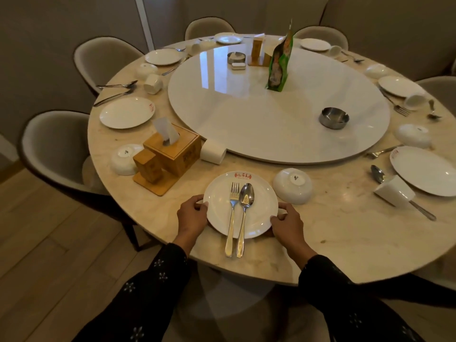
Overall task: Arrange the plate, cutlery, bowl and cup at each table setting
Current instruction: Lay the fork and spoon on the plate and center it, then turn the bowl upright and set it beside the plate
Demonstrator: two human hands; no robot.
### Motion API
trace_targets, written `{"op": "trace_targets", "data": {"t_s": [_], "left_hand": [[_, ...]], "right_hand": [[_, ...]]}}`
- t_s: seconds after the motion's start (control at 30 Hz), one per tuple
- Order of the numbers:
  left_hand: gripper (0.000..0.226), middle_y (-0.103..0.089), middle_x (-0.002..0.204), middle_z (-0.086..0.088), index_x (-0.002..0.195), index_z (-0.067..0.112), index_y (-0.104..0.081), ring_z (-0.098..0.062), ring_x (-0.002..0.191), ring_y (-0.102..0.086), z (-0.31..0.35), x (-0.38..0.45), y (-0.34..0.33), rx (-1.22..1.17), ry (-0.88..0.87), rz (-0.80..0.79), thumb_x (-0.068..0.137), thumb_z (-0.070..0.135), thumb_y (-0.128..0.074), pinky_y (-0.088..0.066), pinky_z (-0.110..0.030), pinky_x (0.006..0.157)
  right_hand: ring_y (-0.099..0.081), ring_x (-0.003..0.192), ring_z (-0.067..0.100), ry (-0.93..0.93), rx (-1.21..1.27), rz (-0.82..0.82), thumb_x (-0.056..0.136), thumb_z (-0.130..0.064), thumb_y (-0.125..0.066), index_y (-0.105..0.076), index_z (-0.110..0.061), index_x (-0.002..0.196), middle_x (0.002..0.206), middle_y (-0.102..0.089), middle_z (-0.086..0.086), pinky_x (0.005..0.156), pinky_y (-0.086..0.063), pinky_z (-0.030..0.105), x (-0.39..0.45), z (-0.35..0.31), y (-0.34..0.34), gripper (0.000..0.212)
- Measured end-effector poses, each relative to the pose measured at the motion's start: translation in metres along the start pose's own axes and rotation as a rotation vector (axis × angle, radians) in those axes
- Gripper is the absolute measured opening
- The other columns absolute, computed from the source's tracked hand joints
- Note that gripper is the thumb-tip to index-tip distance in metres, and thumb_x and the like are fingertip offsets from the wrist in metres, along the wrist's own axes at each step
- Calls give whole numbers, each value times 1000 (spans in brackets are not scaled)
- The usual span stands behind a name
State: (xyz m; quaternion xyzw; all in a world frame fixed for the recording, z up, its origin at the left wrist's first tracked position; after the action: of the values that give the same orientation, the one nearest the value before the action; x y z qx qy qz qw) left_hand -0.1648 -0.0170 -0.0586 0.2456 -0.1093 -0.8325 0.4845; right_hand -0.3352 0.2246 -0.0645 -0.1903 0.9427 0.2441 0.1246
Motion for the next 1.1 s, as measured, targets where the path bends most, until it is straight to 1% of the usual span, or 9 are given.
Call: {"op": "trace_targets", "data": {"t_s": [0.17, 0.27, 0.37, 0.47, 0.63, 0.7, 0.83, 0.97, 1.1], "left_hand": [[32, -68, 109, -9, 126, 16, -61, -23, 93, -65, 1, 3, -2, 12, -14, -4, 95, 14, -57, -58, -33, 75], [33, -68, 109, -9, 127, 16, -60, -22, 92, -65, -1, 4, -3, 22, -20, -8, 95, 14, -57, -58, -36, 82], [33, -67, 113, -9, 128, 17, -59, -23, 95, -65, -3, 7, -4, 21, -23, -21, 95, 15, -57, -57, -34, 80], [33, -67, 115, -9, 128, 19, -59, -22, 95, -65, -4, 9, -5, 24, -28, -47, 95, 16, -57, -55, -27, 72], [36, -66, 114, -10, 131, 18, -56, -21, 91, -67, -3, 9, -6, 27, -21, -104, 96, 16, -57, -50, -16, 55], [35, -66, 110, -9, 130, 18, -56, -18, 86, -66, -4, 10, -7, 20, -18, -132, 96, 16, -57, -51, -16, 54], [36, -65, 106, -7, 130, 18, -55, -17, 84, -67, -7, 15, -9, 16, 4, -193, 95, 16, -58, -54, -21, 60], [37, -66, 108, -8, 131, 19, -54, -19, 86, -68, -9, 18, -10, 30, 10, -199, 94, 16, -59, -56, -24, 63], [35, -64, 117, -11, 130, 19, -54, -22, 92, -67, -10, 17, -10, 45, 12, -177, 95, 19, -58, -57, -25, 66]], "right_hand": [[-68, 89, 26, -8, 25, -13, 86, -7, -58, -51, -28, 111, 99, -67, 6, 79, -59, 45, 2, 5, -3, 34], [-68, 89, 26, -17, 39, -5, 87, -7, -58, -52, -26, 113, 99, -66, 6, 77, -60, 44, 1, 6, -3, 34], [-67, 88, 25, -22, 39, 2, 87, -8, -57, -53, -24, 117, 97, -66, 6, 77, -60, 43, 1, 6, -2, 34], [-67, 89, 25, -23, 31, 10, 87, -8, -58, -53, -28, 113, 98, -67, 7, 80, -59, 45, 1, 6, -3, 33], [-68, 84, 26, -21, 6, 8, 88, -8, -58, -54, -21, 121, 91, -67, 8, 79, -59, 45, -1, 3, -1, 36], [-68, 86, 26, -30, 3, 1, 89, -8, -58, -54, -19, 122, 96, -66, 10, 76, -60, 43, -1, 3, 0, 35], [-67, 91, 28, -49, 25, -14, 91, -7, -58, -54, -15, 123, 110, -63, 16, 58, -60, 30, -2, 4, 3, 34], [-69, 80, 26, -48, 17, -26, 93, -6, -57, -56, -13, 121, 102, -66, 19, 60, -60, 31, -3, 3, 6, 29], [-69, 77, 26, -48, 27, -38, 93, -8, -57, -56, -13, 120, 98, -67, 18, 61, -59, 31, -1, 3, 6, 28]]}}
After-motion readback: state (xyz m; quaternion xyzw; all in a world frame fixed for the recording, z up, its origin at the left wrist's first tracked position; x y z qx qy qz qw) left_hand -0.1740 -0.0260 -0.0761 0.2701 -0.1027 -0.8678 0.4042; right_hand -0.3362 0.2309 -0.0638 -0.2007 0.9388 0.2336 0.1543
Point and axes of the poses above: each hand's wrist, its own x-axis towards the middle knuckle, its own y-axis out of the back of the hand, z = x × y, the point moved 10 cm from there along x, towards the middle knuckle
